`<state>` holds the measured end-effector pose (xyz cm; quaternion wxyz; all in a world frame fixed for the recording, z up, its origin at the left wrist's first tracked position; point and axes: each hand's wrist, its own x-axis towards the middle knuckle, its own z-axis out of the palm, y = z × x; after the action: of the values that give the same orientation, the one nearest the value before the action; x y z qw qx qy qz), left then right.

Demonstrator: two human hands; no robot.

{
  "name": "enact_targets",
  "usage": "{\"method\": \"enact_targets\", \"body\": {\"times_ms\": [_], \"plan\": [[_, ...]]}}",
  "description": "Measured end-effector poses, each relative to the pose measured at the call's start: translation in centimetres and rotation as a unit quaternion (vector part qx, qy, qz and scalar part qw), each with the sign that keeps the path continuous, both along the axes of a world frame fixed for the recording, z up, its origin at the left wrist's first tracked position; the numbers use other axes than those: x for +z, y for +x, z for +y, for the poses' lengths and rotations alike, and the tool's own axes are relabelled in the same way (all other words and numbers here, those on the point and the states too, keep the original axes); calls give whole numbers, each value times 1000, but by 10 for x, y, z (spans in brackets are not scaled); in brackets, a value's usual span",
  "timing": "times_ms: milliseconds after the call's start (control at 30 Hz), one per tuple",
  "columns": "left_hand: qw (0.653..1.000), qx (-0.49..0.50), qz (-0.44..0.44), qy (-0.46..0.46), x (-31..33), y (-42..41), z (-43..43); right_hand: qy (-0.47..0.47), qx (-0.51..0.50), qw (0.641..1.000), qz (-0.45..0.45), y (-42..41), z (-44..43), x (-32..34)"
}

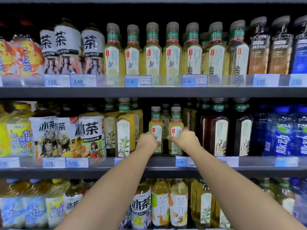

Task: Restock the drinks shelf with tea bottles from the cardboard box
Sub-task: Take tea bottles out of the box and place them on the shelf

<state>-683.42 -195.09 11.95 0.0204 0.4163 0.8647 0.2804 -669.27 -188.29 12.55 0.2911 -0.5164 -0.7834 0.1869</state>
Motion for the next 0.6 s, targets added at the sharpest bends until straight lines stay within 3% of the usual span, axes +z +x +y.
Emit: {"method": "enact_targets", "body": {"times_ms": [167,300,600], "plan": [[997,17,42,-62,9,-3,20,-34,-38,997,-61,-13,9,13],[997,20,55,-58,7,-12,45,-35,-36,992,-112,-22,30,20],[995,-4,89,-48,1,-36,94,26,-40,990,-132,-45,84,7]]}}
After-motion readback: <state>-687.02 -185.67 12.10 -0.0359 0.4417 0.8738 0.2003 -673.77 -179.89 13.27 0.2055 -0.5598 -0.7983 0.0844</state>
